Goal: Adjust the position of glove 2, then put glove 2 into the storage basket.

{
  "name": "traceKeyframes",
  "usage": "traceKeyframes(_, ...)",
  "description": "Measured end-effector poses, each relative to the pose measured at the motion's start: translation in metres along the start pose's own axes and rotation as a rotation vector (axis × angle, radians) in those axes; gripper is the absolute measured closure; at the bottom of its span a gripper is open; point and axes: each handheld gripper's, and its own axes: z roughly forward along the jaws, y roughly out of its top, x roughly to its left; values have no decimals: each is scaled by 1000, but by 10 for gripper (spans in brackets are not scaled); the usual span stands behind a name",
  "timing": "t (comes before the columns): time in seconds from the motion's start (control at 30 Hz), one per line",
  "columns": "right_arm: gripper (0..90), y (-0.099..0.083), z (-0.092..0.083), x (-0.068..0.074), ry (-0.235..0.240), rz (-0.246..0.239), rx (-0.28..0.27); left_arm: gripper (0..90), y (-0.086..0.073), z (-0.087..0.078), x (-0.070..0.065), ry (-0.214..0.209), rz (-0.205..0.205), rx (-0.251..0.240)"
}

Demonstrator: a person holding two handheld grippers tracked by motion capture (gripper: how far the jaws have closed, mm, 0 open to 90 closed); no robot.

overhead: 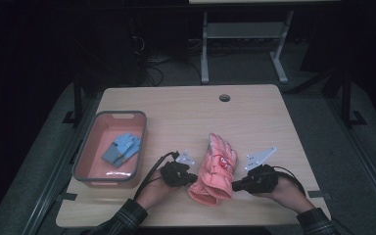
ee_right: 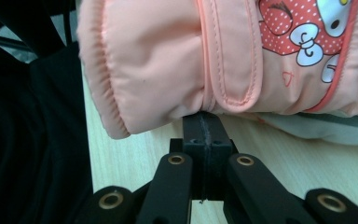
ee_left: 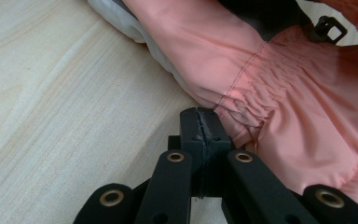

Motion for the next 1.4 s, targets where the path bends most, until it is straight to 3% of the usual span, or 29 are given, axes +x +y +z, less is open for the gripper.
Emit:
traceKeyframes(0.43, 899, 17, -1, 3, 17, -17, -56, 895, 0, -1, 2, -1, 1, 5)
traceKeyframes(0.53, 899, 20, -2, 4, 20, -20, -66, 895, 2, 0, -1, -20, 5, -5)
traceKeyframes(0.8, 899, 21, 0, 4, 4, -34, -58, 895, 3, 2, -4, -24, 2, -9)
traceKeyframes(0.93, 899, 25, 1, 6, -6, -33, -47, 891, 2, 1, -1, -7, 2, 5)
traceKeyframes(1.17, 899, 15, -12, -5, -72, 9, -71, 796, 2, -8, 9, 15, -31, -15)
traceKeyframes(1.23, 899, 18, -17, -10, -112, 19, -94, 706, 3, -13, 13, 27, -33, -19)
traceKeyframes(1.3, 899, 20, -19, -12, -119, 27, -104, 665, 4, -15, 14, 29, -45, -28)
traceKeyframes(1.37, 899, 24, -21, -17, -141, 33, -132, 559, 5, -18, 16, 36, -54, -38)
traceKeyframes(1.4, 898, 26, -21, -19, -146, 39, -140, 559, 6, -19, 18, 39, -64, -43)
